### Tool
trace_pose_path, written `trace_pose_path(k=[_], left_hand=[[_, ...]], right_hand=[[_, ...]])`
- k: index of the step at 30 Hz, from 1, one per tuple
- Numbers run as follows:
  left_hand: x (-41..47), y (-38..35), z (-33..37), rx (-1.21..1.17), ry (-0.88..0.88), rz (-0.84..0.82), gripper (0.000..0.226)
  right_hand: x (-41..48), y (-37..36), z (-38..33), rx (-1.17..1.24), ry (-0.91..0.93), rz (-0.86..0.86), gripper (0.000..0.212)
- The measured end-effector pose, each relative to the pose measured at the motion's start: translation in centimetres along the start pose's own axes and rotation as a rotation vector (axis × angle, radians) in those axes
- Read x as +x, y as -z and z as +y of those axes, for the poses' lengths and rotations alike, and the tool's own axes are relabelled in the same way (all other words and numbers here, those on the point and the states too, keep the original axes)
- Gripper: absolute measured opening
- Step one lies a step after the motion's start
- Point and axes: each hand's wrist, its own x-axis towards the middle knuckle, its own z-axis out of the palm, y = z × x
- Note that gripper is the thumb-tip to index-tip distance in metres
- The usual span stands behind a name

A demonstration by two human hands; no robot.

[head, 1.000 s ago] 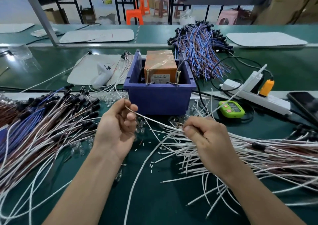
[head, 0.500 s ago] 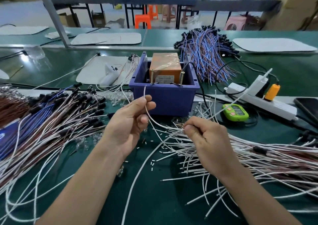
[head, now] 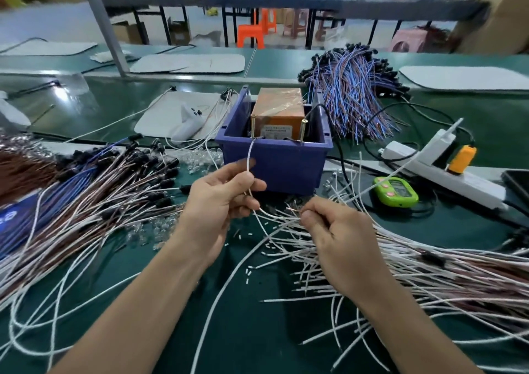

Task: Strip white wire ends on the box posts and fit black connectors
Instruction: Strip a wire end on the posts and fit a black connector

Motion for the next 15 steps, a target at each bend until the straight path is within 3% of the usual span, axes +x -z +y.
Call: trace_pose_path(k=[4, 9, 15], left_hand=[[0.02, -0.53, -0.76, 0.010, -0.042, 0.127, 0.005], [-0.25, -0.80, -0.64, 0.046, -0.166, 0.128, 0.027], [0.46, -0.61, -0.76, -0.001, -0.152, 0.129, 0.028]], right_hand=[[0.18, -0.04, 0.04, -0.007, 0.031, 0.037, 0.020], [-0.07, -0.06, 0.15, -0.031, 0.005, 0.020, 0.020], [-0.04, -0.15, 0.10, -0.044, -0.024, -0.003, 0.019]])
